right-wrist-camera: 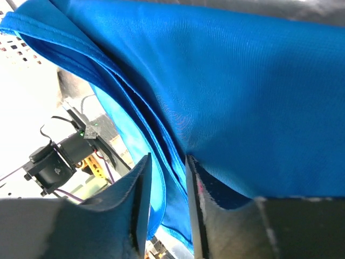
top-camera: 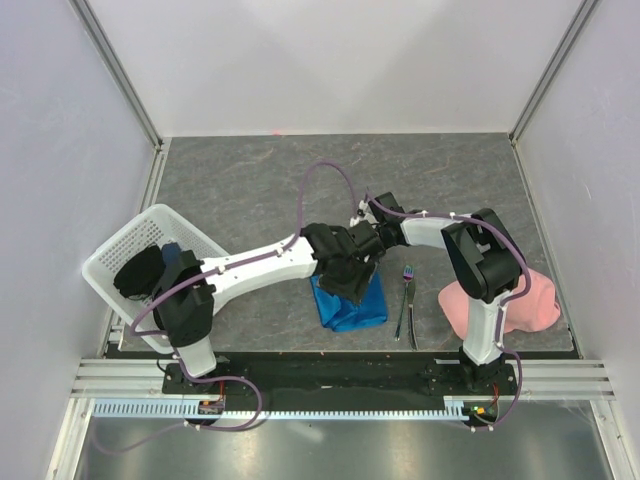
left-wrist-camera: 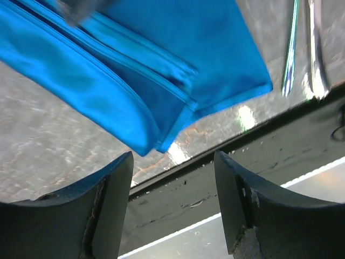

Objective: Fold the napkin into a case and place the utensils inside
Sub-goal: Fold the 2/3-rectangle-folded napkin at the center of the board.

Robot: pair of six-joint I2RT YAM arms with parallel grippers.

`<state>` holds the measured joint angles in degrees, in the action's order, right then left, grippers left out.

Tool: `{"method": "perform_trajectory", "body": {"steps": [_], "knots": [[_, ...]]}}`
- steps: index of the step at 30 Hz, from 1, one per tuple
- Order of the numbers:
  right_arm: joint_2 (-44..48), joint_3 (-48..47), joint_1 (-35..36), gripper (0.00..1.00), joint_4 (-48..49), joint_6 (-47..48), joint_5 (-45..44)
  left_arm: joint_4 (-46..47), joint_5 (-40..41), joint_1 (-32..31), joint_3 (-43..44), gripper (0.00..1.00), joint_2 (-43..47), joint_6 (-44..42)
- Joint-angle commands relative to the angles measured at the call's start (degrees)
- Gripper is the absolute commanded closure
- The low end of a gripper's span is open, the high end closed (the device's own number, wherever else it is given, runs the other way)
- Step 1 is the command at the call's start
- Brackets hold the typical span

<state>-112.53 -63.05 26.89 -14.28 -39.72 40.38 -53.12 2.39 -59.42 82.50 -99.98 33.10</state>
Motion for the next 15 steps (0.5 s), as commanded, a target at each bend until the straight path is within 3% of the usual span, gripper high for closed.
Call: {"method": "perform_trajectory", "body": {"steps": [1,7,15], "knots": [[3.98,-0.06,-0.79,0.58,-4.26,2.81,-1.09,3.73,1.12,-1.93,-1.72,0.31,-1.08,-0.06],[6.45,1.70,-1.05,0.52,-6.63,5.27,-0.57,4.69,2.61,-3.25,-2.43,0.32,-3.37,0.47],[7.06,4.86,-1.67,0.56,-7.07,6.50,-1.80,3.91,3.76,-3.25,-3.75,0.41,-6.54,1.35]]}}
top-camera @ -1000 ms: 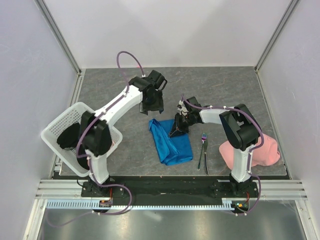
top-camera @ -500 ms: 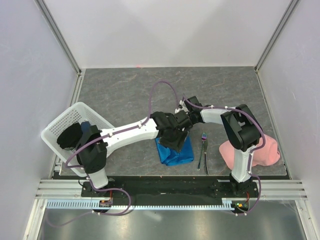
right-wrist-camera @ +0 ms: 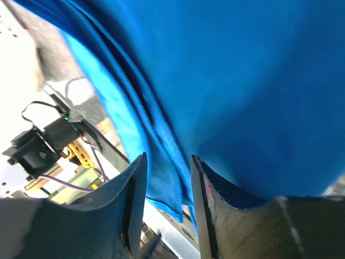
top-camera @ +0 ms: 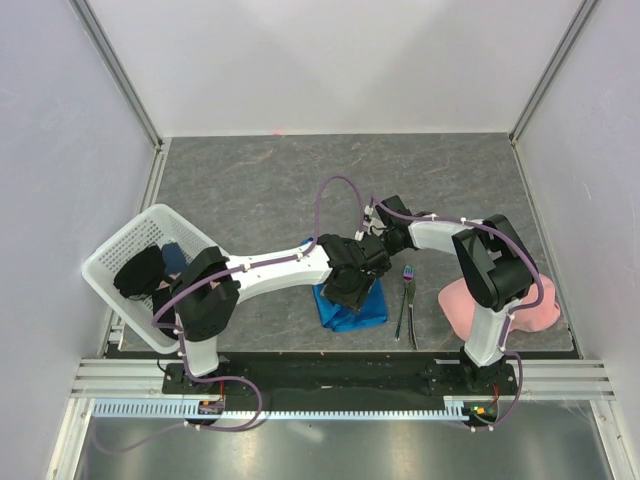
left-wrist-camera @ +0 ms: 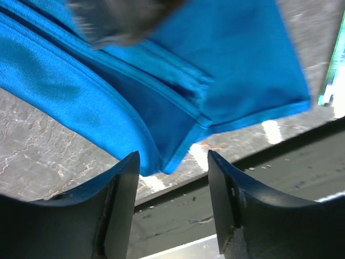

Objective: Fold the napkin into a case and place the utensils inside
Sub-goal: Fold the 2/3-rectangle-folded napkin at the center of the board.

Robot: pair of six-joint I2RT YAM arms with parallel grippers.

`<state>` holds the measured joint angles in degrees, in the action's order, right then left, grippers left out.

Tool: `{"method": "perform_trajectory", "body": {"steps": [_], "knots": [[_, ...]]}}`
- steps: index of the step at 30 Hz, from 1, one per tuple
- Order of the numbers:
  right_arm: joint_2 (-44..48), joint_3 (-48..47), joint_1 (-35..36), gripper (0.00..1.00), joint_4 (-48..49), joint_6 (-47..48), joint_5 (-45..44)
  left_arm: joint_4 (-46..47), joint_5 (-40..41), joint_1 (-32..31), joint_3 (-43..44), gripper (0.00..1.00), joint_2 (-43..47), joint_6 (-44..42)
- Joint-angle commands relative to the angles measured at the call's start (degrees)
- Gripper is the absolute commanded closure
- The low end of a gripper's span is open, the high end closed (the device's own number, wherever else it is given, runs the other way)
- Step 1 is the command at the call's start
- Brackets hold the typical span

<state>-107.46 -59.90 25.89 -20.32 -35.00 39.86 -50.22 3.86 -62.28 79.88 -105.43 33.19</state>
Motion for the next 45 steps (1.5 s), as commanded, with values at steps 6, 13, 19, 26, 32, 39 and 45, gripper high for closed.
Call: {"method": "perform_trajectory", "body": {"steps": [6,13,19,26,32,39,45], "knots": [[0.85,3.03,-1.28,0.64,-0.25,1.78,-1.71,0.47,3.44,-0.38,-0.69,0.56,-3.11,1.53],[0.41,4.70,-1.19,0.74,2.03,-0.76,-2.24,0.82,-1.47,-0.38,2.47,0.94,-4.61,2.84],[0.15,6.20,-1.28,0.78,3.44,-1.64,-1.71,1.00,-3.15,-0.38,6.25,0.96,-6.01,3.20],[-0.29,7.34,-1.28,0.80,4.05,-1.65,-1.71,2.49,-3.16,-0.30,7.57,0.96,-11.81,2.93],[-0.82,7.25,-1.37,0.82,4.41,-1.73,-1.27,1.09,-2.01,0.32,7.84,0.72,-9.90,2.32],[0.23,7.25,-1.28,0.83,4.49,-2.43,-0.83,-1.73,-0.79,4.53,5.91,0.46,1.87,6.26],[4.62,11.81,-1.28,0.84,11.14,-11.99,-3.81,-1.03,0.28,19.97,2.13,0.51,7.08,11.46]]}}
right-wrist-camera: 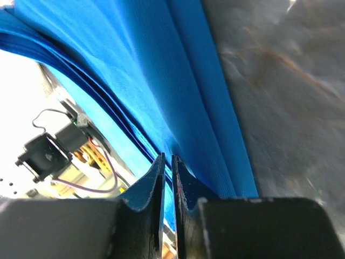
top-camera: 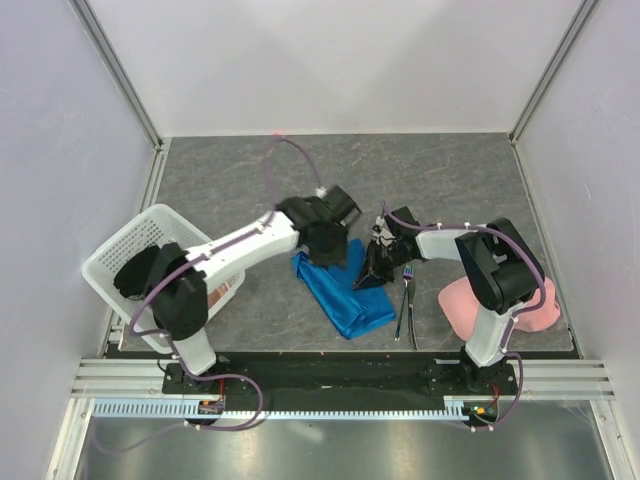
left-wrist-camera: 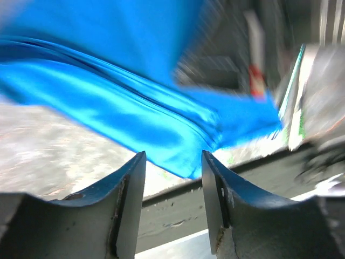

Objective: Fold the napkin into a case and place the utensils inside
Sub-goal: Fold the 2/3-rectangle-folded napkin at the center of the board.

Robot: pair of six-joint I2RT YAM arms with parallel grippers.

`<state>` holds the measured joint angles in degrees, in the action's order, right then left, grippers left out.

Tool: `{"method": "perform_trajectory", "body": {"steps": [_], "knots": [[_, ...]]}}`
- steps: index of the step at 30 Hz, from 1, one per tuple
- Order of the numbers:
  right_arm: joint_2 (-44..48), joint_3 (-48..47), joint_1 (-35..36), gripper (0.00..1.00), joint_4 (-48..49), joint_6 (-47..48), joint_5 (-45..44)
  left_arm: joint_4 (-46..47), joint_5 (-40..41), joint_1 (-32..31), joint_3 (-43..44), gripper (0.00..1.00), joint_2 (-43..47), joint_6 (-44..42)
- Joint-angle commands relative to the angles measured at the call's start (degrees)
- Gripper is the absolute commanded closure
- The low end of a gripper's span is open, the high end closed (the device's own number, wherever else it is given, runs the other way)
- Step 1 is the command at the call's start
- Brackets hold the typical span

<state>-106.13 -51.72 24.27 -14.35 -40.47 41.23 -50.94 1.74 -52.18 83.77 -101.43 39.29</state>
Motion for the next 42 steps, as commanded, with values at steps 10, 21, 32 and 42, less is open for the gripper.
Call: {"method": "perform_trajectory", "body": {"steps": [10,21,32,42], "knots": [[12.52,11.91,5.35,0.85,17.51,-31.68,-18.90,-2.58,1.43,20.72,3.07,0.77,-6.05,3.60],[9.63,7.25,5.35,0.85,14.44,-22.64,-18.47,-4.70,4.07,20.72,3.24,0.91,-8.26,3.69],[7.87,12.79,7.36,0.90,27.16,-38.96,-22.67,-4.00,6.26,20.45,-3.24,0.84,-1.67,6.32],[7.34,9.45,8.34,0.89,22.70,-37.58,-24.63,-3.12,4.59,20.45,-4.32,0.92,-7.72,5.37]]}}
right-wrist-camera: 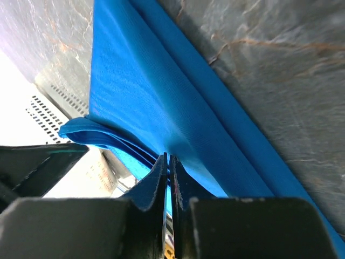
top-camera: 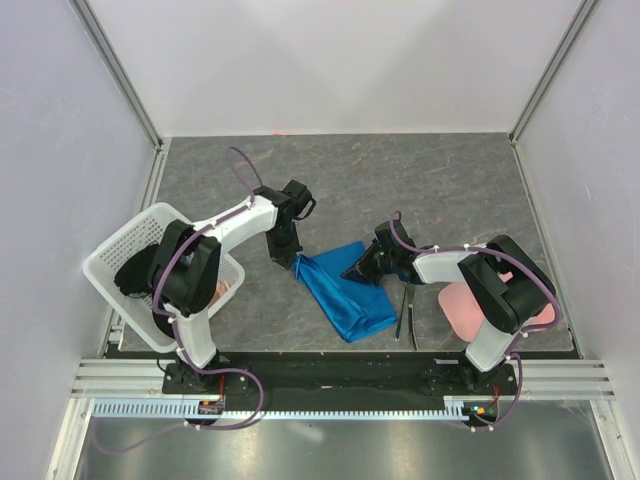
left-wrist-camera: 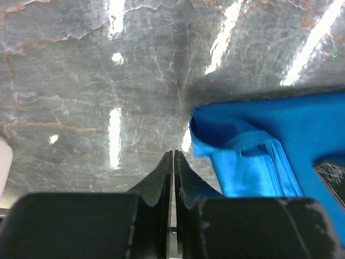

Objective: Fold the napkin into a case and place the utensils inside
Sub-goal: Fold the 2/3-rectangle-folded napkin at the center of the board.

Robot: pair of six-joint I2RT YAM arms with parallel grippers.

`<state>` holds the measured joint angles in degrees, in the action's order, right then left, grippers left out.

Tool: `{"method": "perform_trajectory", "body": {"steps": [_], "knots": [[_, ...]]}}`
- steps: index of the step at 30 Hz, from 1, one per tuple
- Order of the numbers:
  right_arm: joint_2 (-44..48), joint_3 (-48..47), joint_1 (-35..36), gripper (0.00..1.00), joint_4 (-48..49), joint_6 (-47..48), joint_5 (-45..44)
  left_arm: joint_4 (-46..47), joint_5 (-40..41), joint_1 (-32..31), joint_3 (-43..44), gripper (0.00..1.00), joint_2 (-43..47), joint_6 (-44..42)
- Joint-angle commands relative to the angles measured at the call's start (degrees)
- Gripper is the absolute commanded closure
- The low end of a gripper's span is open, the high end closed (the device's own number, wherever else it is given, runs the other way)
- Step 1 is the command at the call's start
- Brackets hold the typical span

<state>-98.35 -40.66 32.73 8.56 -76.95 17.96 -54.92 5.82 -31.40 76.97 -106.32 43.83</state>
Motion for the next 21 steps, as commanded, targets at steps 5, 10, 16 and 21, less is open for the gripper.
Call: {"method": "perform_trajectory", "body": {"steps": [5,10,16,21], "knots": [[-0.97,-0.73,0.23,0.89,0.32,-2.59,-1.08,1.56,-1.16,-0.33,6.43,0.94,-7.40,0.11],[-2.11,-2.57,1.98,0.89,0.41,-3.65,-1.17,2.09,-1.08,0.37,11.88,0.94,-11.88,-1.12],[-5.62,-6.43,4.01,0.88,1.46,-4.53,0.93,2.09,-2.31,1.95,22.93,0.94,-17.06,-3.66],[-4.84,-11.78,3.22,0.86,-2.47,5.09,3.39,-0.10,-0.21,2.04,27.18,0.91,-15.42,-5.95]]}}
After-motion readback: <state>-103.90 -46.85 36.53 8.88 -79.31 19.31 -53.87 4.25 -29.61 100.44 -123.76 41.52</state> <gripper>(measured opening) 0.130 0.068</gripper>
